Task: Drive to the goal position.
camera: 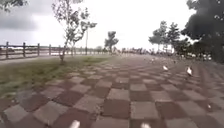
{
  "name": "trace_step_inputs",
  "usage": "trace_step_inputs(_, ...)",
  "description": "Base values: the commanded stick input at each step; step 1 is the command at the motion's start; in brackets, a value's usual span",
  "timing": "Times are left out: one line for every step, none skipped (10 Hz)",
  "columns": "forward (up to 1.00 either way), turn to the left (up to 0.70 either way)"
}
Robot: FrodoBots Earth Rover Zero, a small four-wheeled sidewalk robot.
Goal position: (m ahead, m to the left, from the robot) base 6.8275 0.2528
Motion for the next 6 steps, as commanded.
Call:
trace_step_inputs(0.7,0.0)
trace_step_inputs(0.7,0.0)
trace_step_inputs(0.7,0.0)
trace_step_inputs(0.7,0.0)
trace_step_inputs(0.7,0.0)
trace_step_inputs(0.7,0.0)
